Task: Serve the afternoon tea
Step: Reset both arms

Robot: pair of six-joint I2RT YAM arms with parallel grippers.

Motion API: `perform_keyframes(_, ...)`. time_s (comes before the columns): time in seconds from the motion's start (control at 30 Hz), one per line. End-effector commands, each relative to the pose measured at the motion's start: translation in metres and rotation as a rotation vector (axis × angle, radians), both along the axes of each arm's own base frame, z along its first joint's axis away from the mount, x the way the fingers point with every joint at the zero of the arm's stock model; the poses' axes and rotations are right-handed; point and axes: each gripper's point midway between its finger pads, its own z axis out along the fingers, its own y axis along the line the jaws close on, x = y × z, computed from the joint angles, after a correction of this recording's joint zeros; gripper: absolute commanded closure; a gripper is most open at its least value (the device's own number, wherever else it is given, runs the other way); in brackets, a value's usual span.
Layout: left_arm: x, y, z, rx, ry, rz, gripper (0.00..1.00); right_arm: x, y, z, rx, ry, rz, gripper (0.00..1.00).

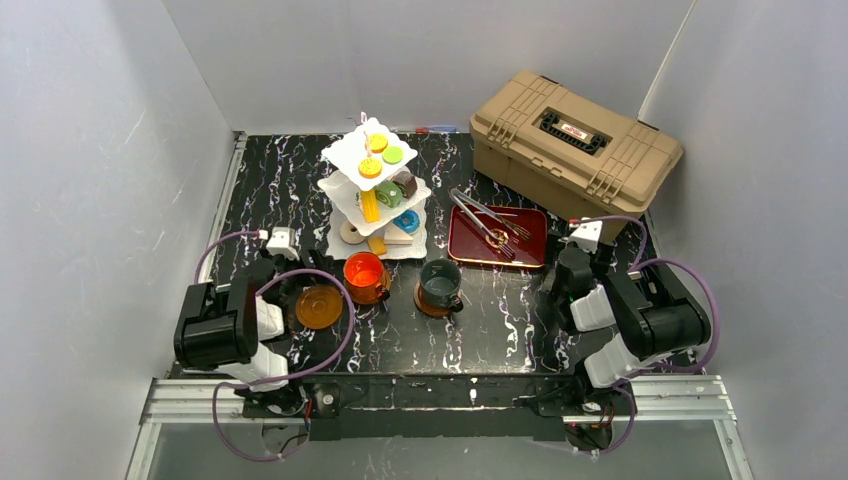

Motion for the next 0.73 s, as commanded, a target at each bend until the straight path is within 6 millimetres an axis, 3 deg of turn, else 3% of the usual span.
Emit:
perform_keyframes(0.0, 0.025, 0.005, 0.019, 0.055, -0.050, 0.026, 0.02, 0.021, 0.014, 0.019, -0.002, -0.111, 0.103, 0.02)
perform_keyframes(0.1, 0.034, -0.002, 0.016, 0.110, -0.001, 0.009, 0.02, 0.031, 0.003, 0.003, 0.059, -0.023, 0.093, 0.02)
perform_keyframes(0.7, 0.034, -0.004, 0.016, 0.115, 0.001, 0.010, 0.02, 0.030, 0.002, 0.006, 0.067, -0.048, 0.099, 0.02)
